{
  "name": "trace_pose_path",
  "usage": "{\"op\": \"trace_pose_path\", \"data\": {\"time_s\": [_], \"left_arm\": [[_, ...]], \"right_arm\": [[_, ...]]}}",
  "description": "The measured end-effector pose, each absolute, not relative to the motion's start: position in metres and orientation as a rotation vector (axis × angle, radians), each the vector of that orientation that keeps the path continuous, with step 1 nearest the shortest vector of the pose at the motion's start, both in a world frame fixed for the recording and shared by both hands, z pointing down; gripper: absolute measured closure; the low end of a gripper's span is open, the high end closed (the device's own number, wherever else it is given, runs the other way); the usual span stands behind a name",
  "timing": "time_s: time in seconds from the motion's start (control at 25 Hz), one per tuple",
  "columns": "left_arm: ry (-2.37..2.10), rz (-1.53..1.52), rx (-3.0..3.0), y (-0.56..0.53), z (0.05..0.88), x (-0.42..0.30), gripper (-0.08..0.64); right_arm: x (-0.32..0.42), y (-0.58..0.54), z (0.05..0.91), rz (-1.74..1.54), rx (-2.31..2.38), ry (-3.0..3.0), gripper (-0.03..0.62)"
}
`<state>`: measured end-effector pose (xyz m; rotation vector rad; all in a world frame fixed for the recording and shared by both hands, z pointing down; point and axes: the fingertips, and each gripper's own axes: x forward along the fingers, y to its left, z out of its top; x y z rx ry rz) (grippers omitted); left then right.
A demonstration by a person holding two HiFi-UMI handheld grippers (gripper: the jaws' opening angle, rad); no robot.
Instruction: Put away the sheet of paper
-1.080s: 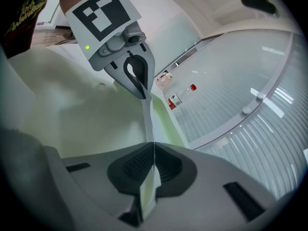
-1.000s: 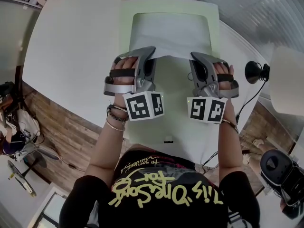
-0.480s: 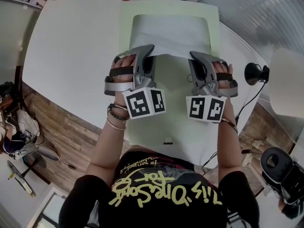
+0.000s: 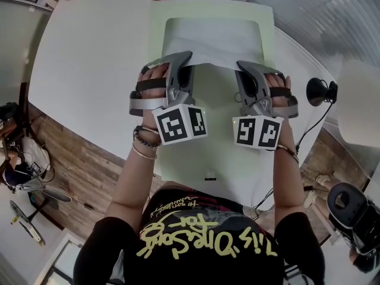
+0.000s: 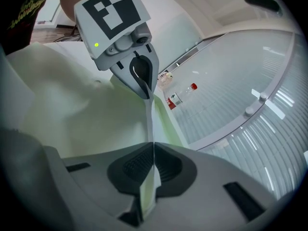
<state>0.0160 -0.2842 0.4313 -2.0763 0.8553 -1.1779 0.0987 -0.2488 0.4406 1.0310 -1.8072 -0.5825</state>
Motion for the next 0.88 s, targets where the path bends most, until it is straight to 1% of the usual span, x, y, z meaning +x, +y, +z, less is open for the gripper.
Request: {"op": "trace_pose_path", "data": {"time_s": [0.88], "left_arm": [[0.873,-1.189,-2.078,-0.298,0.434,0.017,0.551]], "right_arm": [[0.103,-0.265,0.440,-0.585,1.049,-1.793,0.584]]}}
